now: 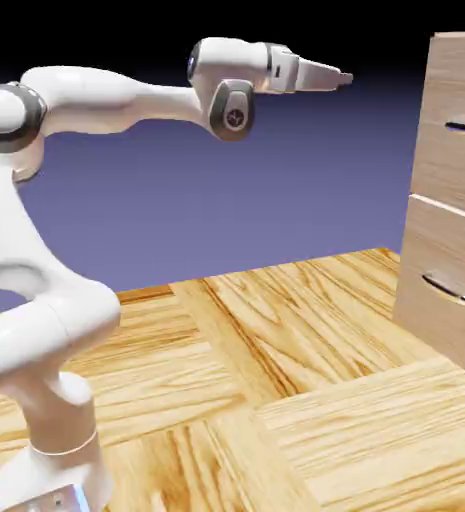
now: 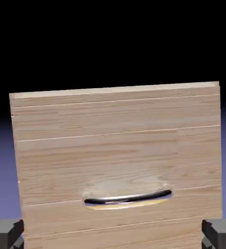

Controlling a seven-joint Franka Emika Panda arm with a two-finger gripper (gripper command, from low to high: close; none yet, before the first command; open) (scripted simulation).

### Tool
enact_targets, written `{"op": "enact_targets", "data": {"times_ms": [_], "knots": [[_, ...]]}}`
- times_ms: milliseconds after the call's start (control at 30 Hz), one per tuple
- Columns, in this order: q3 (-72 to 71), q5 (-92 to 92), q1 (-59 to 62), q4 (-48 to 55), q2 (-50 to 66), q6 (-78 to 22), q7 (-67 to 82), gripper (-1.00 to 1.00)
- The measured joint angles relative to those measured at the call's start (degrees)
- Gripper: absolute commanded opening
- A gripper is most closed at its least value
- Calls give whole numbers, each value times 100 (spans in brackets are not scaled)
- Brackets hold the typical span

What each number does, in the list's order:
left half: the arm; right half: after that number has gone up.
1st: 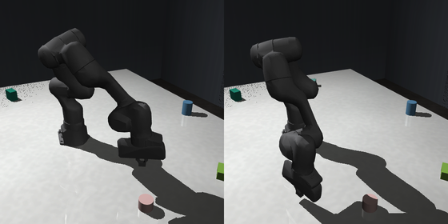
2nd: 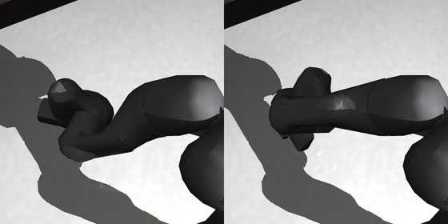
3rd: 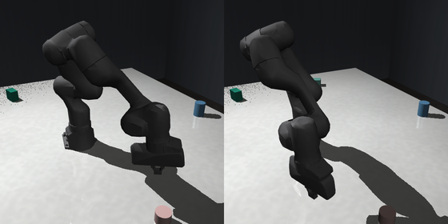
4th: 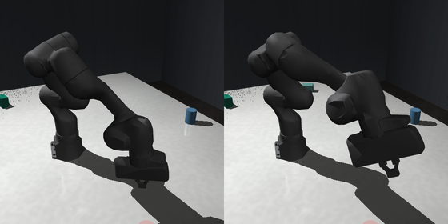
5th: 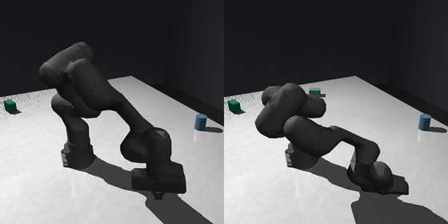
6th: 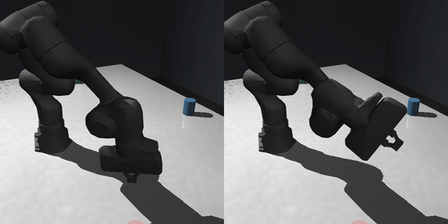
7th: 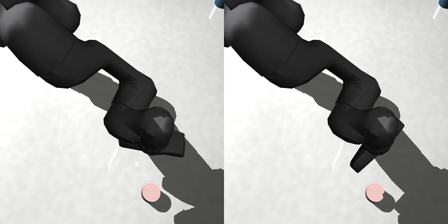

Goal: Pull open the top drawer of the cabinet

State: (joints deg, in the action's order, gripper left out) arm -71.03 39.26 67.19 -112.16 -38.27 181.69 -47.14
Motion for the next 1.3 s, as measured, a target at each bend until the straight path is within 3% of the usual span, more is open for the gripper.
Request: {"op": "enact_targets", "data": {"times_ms": [1300], "knots": [[-8098,4477,7739,5569,-640,876,-534,0]]}}
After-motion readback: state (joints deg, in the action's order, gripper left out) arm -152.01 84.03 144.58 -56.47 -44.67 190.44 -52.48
